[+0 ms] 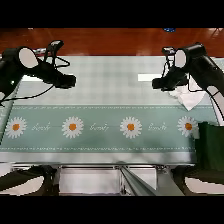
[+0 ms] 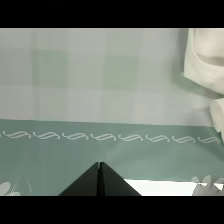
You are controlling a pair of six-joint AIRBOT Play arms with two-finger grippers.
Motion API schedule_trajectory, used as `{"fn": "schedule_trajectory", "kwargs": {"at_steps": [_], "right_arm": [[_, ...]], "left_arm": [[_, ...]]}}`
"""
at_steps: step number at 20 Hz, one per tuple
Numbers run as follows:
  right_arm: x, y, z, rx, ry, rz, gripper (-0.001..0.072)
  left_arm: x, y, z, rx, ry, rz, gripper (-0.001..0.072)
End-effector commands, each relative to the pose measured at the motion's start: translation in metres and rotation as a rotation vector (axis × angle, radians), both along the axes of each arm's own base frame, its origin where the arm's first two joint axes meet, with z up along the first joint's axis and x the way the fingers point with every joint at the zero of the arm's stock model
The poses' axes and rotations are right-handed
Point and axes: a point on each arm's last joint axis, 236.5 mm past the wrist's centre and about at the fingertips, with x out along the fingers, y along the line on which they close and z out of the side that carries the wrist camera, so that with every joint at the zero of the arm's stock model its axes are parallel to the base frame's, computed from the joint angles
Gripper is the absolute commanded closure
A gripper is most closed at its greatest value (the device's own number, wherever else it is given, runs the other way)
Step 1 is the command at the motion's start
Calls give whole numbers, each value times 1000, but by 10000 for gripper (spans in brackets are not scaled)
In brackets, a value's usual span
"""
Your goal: Fold the shirts.
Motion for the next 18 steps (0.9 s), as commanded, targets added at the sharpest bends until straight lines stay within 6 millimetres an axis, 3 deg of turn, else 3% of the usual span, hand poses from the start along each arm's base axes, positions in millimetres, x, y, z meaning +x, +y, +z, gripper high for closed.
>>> {"fn": "schedule_trajectory", "kwargs": {"at_steps": [1,2,3,4,5,6,7,10,11,13,15,16,18], "right_arm": [[23,3,5,12,-97,14,690],[34,1,9,-1,-148,23,689],[50,-7,17,-40,-220,39,687],[64,-15,25,-84,-281,52,606],[76,-26,37,-139,-340,55,348],[87,-35,52,-194,-397,69,299],[98,-45,70,-245,-453,75,296],[130,-75,115,-292,-618,42,297],[138,-95,122,-281,-652,-16,297],[148,-146,118,-277,-672,-146,297],[149,-188,94,-255,-641,-248,298],[147,-204,74,-230,-599,-295,299],[140,-225,25,-144,-498,-392,303]], "left_arm": [[19,-1,4,-11,-75,15,681],[28,2,4,-5,-105,26,667],[33,5,4,-5,-117,40,587],[35,6,2,-16,-110,69,380],[37,8,0,-22,-103,93,201],[38,15,-1,-6,-103,98,197],[36,29,-3,28,-91,118,198],[23,85,-10,76,9,242,199],[15,108,-13,82,55,289,199],[-5,144,-16,88,136,369,199],[-19,163,-12,66,157,427,199],[-24,160,-8,24,155,435,199],[-34,131,-4,-95,145,422,199]]}}
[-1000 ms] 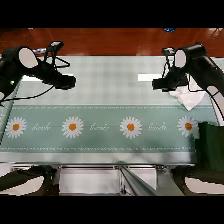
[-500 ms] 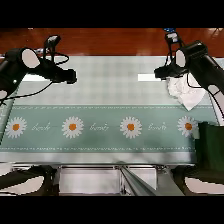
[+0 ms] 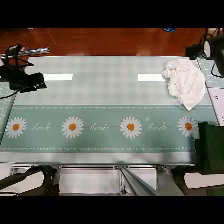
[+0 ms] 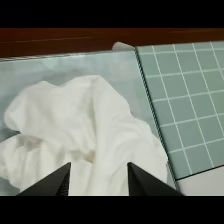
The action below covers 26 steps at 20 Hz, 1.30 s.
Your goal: Fold the shirts.
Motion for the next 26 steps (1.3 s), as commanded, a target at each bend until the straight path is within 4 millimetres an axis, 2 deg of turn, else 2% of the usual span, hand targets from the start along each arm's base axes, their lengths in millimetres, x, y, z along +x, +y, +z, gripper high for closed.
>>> {"fn": "schedule_trajectory", "kwargs": {"at_steps": [1,3,5,9,10,12,13,14,16,18,19,21,23,26], "right_arm": [[-6,-42,-68,199,69,-137,303],[-13,-43,-112,293,149,-170,303],[-22,-41,-148,325,237,-182,303],[-39,-21,-188,402,364,-174,304],[-46,-15,-193,426,398,-181,335],[-50,-2,-186,459,433,-129,687],[-45,3,-171,466,421,-85,690],[-37,8,-145,461,388,-34,689],[-18,6,-73,409,258,27,690],[-6,13,25,356,68,98,689],[-7,25,70,344,-14,146,690],[-22,53,155,336,-169,242,690],[-50,82,232,316,-319,329,690],[-100,113,316,265,-495,422,690]], "left_arm": [[-21,-31,6,-167,-16,-9,199],[-26,-55,0,-203,-20,-60,199],[-27,-67,-8,-203,-13,-86,199],[-17,-80,-7,-198,-52,-111,199],[-12,-82,-7,-198,-72,-111,199],[-3,-88,-4,-207,-107,-111,199],[-3,-88,-3,-208,-109,-110,199],[-4,-85,0,-209,-103,-109,199],[-7,-77,14,-211,-87,-115,199],[-10,-68,40,-196,-110,-160,200],[-12,-65,54,-184,-135,-186,200],[-18,-63,84,-167,-207,-200,200],[-31,-68,108,-164,-260,-214,200],[-58,-78,133,-180,-335,-228,200]]}}
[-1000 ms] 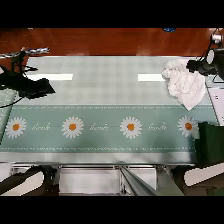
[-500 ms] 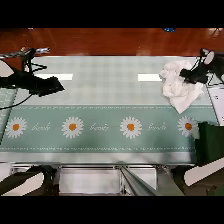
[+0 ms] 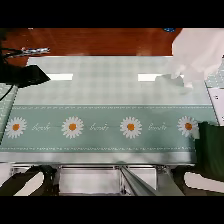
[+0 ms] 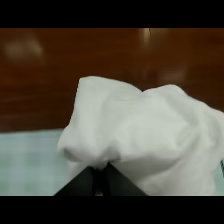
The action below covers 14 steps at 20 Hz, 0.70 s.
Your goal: Fold the shirts.
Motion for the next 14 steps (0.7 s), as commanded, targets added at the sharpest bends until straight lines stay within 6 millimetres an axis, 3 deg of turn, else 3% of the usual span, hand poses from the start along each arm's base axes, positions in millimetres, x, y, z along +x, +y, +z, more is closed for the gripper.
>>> {"fn": "schedule_trajectory", "kwargs": {"at_steps": [1,4,6,11,14], "right_arm": [[-66,43,108,-31,-253,99,690],[-104,77,142,-40,-341,184,690],[-126,110,150,-20,-358,277,690],[-188,239,101,55,-166,693,690],[-207,289,49,86,-15,806,690]], "left_arm": [[-32,-9,28,-15,-82,-19,200],[-58,-38,39,-141,-125,-50,200],[-65,-42,36,-167,-154,-38,200],[-70,-41,10,-176,-110,-20,200],[-68,-40,5,-176,-102,-12,200]]}}
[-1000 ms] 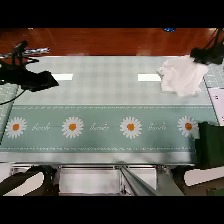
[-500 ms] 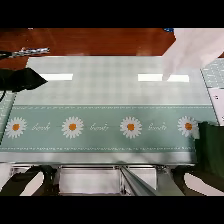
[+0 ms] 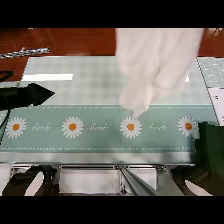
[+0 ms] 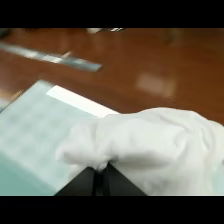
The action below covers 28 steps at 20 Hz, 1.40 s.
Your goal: Fold the shirts.
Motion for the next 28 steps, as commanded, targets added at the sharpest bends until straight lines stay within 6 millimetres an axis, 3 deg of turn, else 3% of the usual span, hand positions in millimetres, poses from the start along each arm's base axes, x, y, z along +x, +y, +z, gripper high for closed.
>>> {"fn": "schedule_trajectory", "kwargs": {"at_steps": [1,4,6,9,11,13,14,15,16,17,18,19,21,22,24,25,26,28], "right_arm": [[-36,62,-65,-41,184,168,689],[-41,100,-152,-70,361,214,690],[-48,128,-221,-70,511,249,690],[-49,165,-302,-89,662,257,690],[-44,183,-343,-98,734,244,689],[-48,193,-365,-68,836,235,688],[-46,194,-366,-50,852,228,621],[-39,189,-360,-40,844,225,377],[-30,177,-346,-60,818,248,302],[-19,155,-330,-88,807,238,302],[-3,120,-312,-130,780,195,302],[15,76,-295,-176,735,113,302],[42,-39,-269,-253,668,-176,302],[41,-96,-262,-258,666,-344,303],[16,-167,-272,-198,692,-538,303],[-5,-182,-289,-149,727,-584,303],[-26,-186,-309,-92,765,-605,303],[-64,-162,-351,49,845,-561,303]], "left_arm": [[0,0,-6,-7,6,9,200],[2,1,-6,-8,1,13,200],[2,1,-6,-8,1,13,200],[1,1,-9,-6,9,11,200],[-1,0,-16,-6,25,6,200],[-7,-2,-27,-9,63,-4,200],[-9,-2,-33,-12,77,-4,200],[-11,-2,-39,-14,92,-5,200],[-12,-2,-46,-7,105,-13,200],[-12,1,-54,17,116,-26,200],[-11,8,-64,50,141,-19,200],[-10,17,-76,88,172,-12,200],[-12,28,-99,96,274,-3,200],[-15,31,-113,86,339,0,200],[-28,32,-145,62,474,-9,200],[-37,28,-162,42,537,-17,200],[-46,21,-176,8,584,-30,200],[-58,-1,-199,-100,633,-61,200]]}}
